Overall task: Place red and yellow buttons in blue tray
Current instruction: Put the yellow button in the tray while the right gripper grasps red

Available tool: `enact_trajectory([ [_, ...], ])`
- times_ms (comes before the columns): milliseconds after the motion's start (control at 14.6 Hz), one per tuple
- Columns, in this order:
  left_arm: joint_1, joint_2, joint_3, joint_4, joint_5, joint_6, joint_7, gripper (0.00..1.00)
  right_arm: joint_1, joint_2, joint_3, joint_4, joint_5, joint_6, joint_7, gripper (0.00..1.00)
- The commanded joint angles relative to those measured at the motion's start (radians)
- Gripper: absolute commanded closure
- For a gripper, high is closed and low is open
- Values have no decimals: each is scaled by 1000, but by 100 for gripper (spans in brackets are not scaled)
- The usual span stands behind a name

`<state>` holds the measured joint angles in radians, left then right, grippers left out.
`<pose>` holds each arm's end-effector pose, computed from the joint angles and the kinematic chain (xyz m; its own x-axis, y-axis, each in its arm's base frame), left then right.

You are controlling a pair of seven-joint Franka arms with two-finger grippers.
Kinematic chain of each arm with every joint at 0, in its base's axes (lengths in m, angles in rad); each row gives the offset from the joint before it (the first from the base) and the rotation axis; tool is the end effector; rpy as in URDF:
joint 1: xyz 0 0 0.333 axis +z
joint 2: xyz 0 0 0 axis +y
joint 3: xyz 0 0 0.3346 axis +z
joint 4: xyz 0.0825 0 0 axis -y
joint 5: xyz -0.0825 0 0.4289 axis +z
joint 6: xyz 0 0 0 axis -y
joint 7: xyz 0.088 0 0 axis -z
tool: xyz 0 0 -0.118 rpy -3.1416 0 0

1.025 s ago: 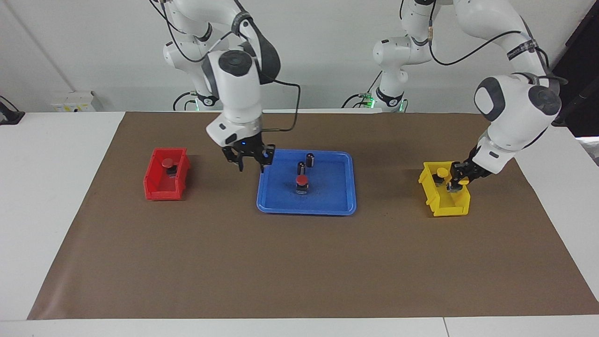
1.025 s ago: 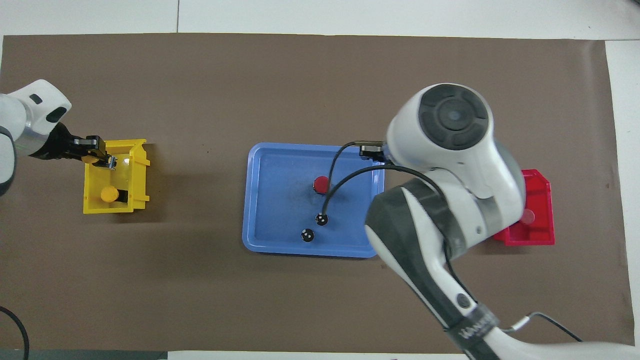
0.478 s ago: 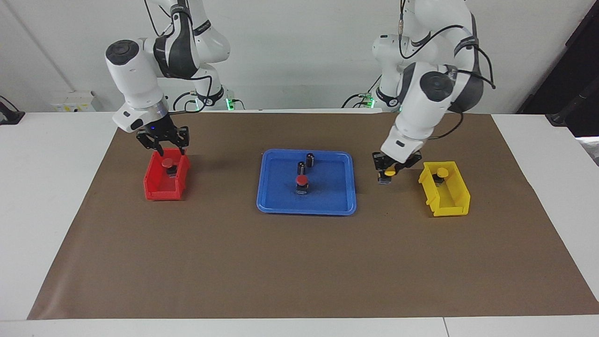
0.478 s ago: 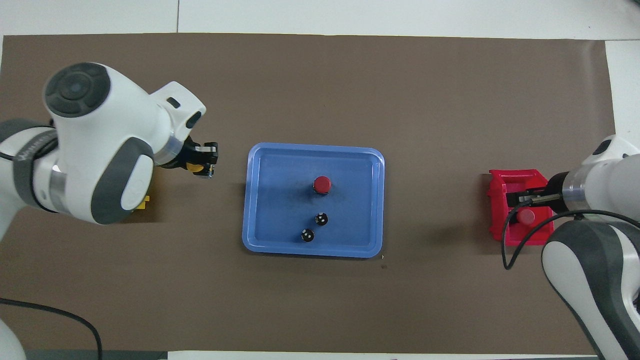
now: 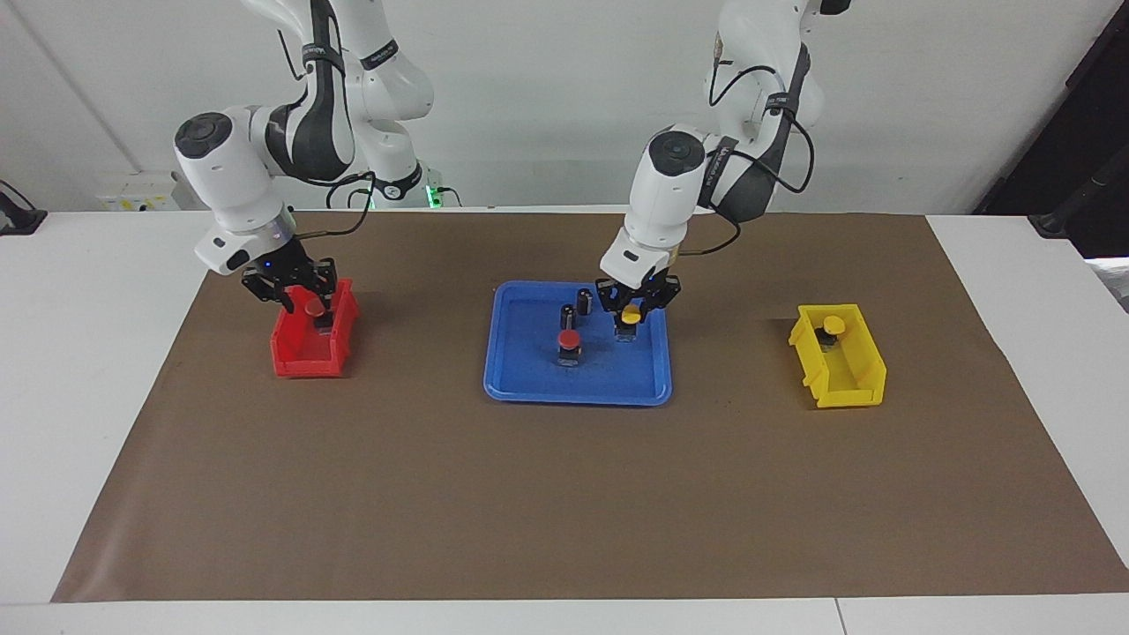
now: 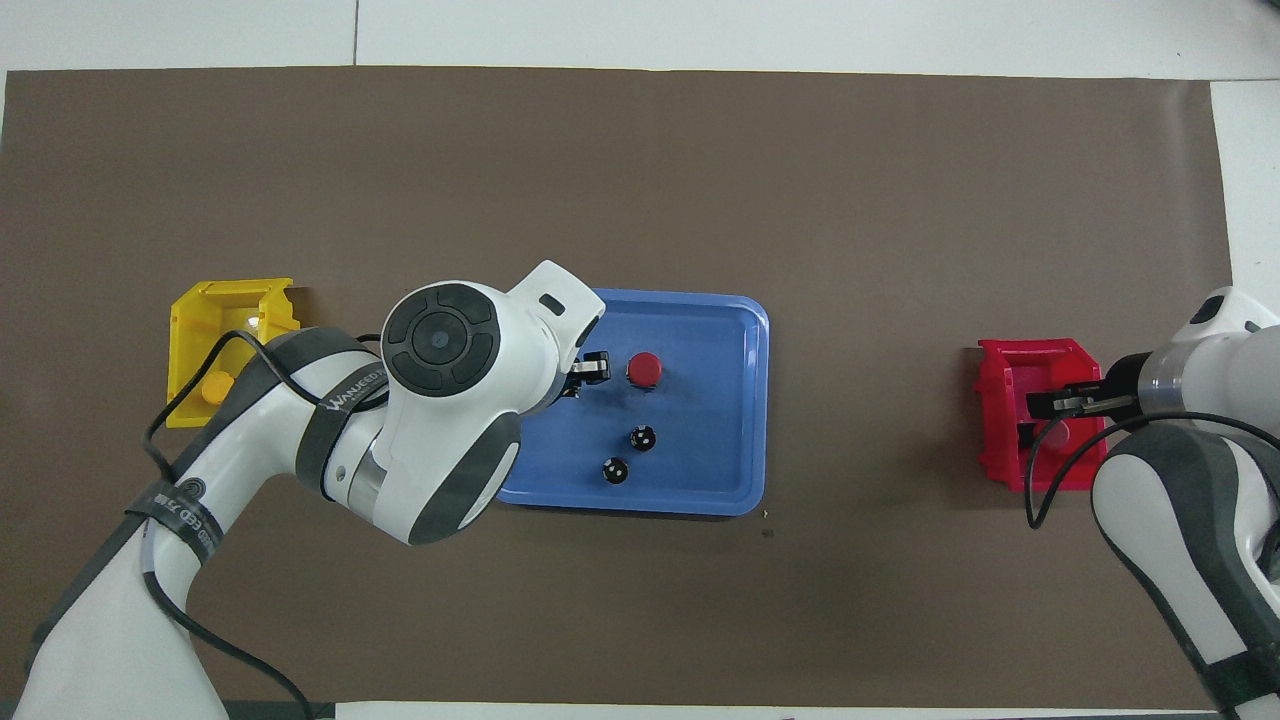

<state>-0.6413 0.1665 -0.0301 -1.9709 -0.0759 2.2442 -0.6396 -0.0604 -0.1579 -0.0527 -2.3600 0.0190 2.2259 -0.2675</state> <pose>0.5021 -0.4019 0.3809 0.9990 0.0156 0.0430 0.0104 -0.9930 0.1180 0.5114 -0.0573 0.3739 0.9893 0.1428 0.0288 0.1433 -0.9895 -0.0166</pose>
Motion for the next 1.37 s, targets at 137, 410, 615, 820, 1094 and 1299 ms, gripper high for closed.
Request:
enact_trajectory([
  [137,3,57,21,17,-24,84,26,99,-25,5,8,-30,22,51,-65,37],
  [410,-1,79,19,12,-25,117,37,90,-29,8,7,-44,22,58,-65,37],
  [615,0,79,19,9,-25,115,31,57,-32,5,7,-57,22,66,-61,37],
  [820,-1,79,21,17,-27,103,23,41,-44,9,7,-76,22,87,-61,37],
  [1094,-3,55,24,61,-27,-27,-6,14,-53,6,7,-85,22,92,-68,37],
  [1299,61,-25,33,104,-10,-257,29,0,-53,1,7,-99,22,95,-68,38],
])
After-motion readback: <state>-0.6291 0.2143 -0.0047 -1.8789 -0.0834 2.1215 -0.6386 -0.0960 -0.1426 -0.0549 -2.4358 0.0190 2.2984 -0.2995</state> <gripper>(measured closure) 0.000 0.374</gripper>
